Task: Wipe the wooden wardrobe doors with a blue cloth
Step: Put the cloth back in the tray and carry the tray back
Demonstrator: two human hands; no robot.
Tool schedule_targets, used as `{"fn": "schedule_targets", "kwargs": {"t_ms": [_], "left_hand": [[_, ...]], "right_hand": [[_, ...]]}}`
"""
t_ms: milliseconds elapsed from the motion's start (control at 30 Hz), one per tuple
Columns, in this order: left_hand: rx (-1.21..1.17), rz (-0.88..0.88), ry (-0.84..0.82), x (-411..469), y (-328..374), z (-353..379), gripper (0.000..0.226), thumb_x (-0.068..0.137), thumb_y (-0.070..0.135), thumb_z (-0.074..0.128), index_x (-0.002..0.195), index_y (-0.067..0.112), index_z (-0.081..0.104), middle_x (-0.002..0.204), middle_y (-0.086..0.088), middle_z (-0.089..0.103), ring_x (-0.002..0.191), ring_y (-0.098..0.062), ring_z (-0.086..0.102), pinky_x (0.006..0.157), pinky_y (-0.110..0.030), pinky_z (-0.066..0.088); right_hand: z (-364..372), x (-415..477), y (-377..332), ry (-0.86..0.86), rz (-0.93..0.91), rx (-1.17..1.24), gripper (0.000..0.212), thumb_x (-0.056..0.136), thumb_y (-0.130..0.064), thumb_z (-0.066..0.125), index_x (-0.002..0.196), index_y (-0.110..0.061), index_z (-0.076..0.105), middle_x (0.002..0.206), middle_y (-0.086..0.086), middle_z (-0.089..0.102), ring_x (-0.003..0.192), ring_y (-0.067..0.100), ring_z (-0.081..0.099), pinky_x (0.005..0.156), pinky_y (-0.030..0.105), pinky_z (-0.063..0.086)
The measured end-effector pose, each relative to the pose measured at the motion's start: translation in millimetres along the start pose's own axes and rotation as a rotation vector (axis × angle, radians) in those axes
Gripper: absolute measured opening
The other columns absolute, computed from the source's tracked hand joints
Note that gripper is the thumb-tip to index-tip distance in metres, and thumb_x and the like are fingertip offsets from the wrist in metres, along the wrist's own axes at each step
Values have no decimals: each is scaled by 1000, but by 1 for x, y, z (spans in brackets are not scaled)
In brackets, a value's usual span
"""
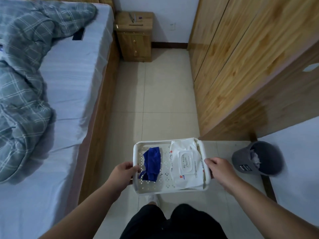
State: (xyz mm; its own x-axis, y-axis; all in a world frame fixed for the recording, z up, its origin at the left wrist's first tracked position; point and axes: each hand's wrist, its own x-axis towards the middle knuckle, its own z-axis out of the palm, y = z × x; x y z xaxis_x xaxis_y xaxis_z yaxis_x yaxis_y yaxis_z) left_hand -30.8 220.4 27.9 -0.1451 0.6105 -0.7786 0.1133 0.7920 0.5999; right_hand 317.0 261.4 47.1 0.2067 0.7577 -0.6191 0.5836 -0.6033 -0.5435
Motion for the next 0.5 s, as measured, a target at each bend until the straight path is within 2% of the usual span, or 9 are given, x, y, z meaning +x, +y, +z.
{"fn": "schedule_targets", "kwargs": {"t_ms": [100,333,500], "left_hand": [[0,14,-12,29,47,-13,10,99,21,67,102,15,75,92,-4,81,79,-17,80,59,-23,60],[-9,40,-36,100,146,-22,11,99,19,67,102,13,75,93,-5,81,85,-23,80,69,-31,64],[-14,12,-16,162,216,-15,12,98,19,68,102,9,75,96,-11,81,87,-27,80,70,-32,64]], "right_hand": [[-8,30,-39,0,2,7,37,99,-32,56,88,1,70,85,20,75,83,39,71,80,52,58],[-35,117,-112,14,0,15,28,98,-31,58,81,-15,74,75,2,77,77,26,73,77,44,59],[-57,206,-156,-49,-10,34,28,98,-30,59,79,-15,73,73,3,76,72,26,74,76,46,59]]}}
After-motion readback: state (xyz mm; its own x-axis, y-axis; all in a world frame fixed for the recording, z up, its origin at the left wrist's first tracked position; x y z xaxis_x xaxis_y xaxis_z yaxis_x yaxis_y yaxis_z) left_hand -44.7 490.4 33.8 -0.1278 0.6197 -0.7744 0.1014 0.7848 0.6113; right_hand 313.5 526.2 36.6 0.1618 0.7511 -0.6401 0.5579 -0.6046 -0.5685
